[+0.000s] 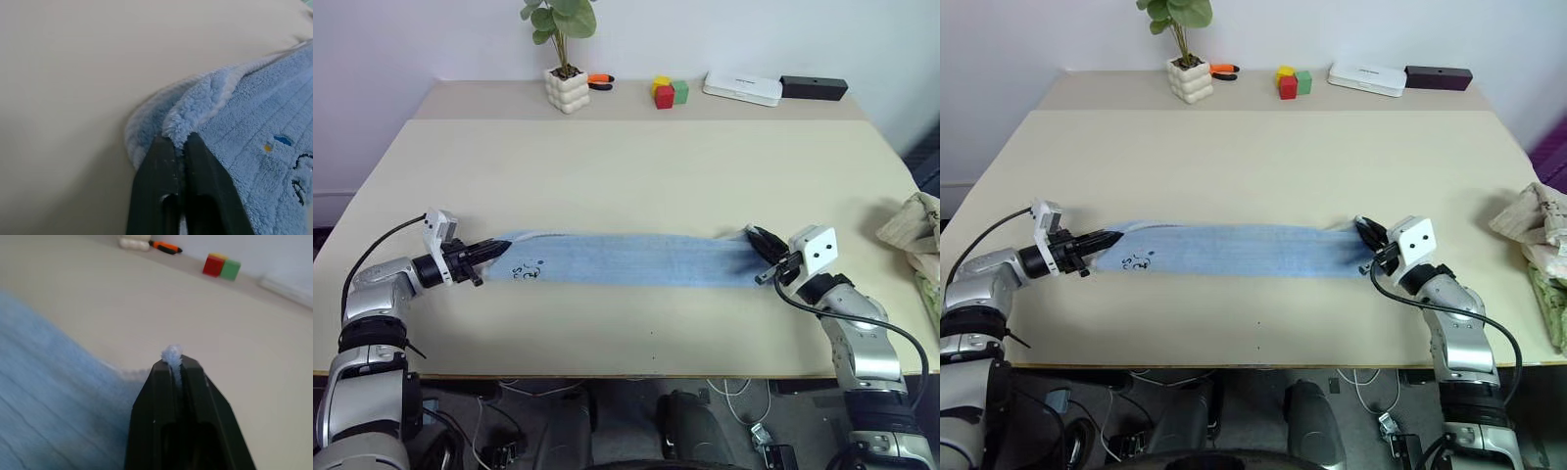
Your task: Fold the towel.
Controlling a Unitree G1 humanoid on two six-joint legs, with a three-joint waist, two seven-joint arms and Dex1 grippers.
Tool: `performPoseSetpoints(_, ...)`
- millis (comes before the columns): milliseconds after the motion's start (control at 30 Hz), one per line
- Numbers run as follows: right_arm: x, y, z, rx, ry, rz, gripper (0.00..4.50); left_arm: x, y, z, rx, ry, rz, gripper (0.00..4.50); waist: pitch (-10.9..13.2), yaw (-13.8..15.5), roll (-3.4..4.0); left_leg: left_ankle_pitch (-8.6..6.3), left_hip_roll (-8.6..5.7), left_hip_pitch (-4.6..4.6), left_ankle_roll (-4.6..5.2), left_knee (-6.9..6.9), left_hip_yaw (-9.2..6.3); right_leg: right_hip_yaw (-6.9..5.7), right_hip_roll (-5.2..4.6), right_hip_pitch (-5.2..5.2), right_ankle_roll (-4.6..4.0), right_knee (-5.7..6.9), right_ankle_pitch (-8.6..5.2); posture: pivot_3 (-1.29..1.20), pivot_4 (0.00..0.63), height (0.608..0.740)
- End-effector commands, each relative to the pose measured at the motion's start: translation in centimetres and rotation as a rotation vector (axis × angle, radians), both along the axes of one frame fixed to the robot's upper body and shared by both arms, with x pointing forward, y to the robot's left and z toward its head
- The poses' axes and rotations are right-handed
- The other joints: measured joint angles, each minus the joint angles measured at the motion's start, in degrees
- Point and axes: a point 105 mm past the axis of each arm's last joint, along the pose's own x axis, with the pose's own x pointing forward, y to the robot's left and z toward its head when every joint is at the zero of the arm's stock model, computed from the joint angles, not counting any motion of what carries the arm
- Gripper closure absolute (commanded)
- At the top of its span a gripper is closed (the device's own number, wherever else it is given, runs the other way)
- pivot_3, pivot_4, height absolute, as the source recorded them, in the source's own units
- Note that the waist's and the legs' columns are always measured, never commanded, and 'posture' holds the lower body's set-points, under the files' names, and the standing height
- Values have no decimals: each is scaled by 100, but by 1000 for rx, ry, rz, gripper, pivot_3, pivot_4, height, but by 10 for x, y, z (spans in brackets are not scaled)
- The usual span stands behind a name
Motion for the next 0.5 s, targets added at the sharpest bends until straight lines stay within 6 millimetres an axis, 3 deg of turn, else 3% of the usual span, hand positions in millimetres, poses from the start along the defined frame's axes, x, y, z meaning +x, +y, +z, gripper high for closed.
performPoseSetpoints(33,3,-1,15,35,-33,6,3513,4,-1,16,-20,-57,-7,2535,0,2,0,0,0,0,0,0,0,0,0,0,0,0,0,0,150,740)
performPoseSetpoints(200,4,-7,18,-3,-46,-24,1055,-1,6,19,-25,-55,-4,16,0,1,0,0,0,1,0,1,0,0,0,0,0,0,0,0,150,740)
performPoseSetpoints(267,5,-16,22,-17,-64,-64,23,-5,12,23,-43,-55,1,0,0,0,0,0,0,1,0,1,0,0,0,0,0,0,0,0,150,740)
performPoseSetpoints(400,5,-26,30,-41,-90,-90,23,-15,27,27,-11,-53,17,0,0,-11,0,0,0,1,0,-1,0,1,-1,-2,0,0,0,0,150,740)
performPoseSetpoints(500,5,-29,40,-19,-118,-95,23,-12,42,37,17,-90,95,0,0,-1,0,0,0,2,0,-2,0,1,-1,0,0,0,0,0,150,740)
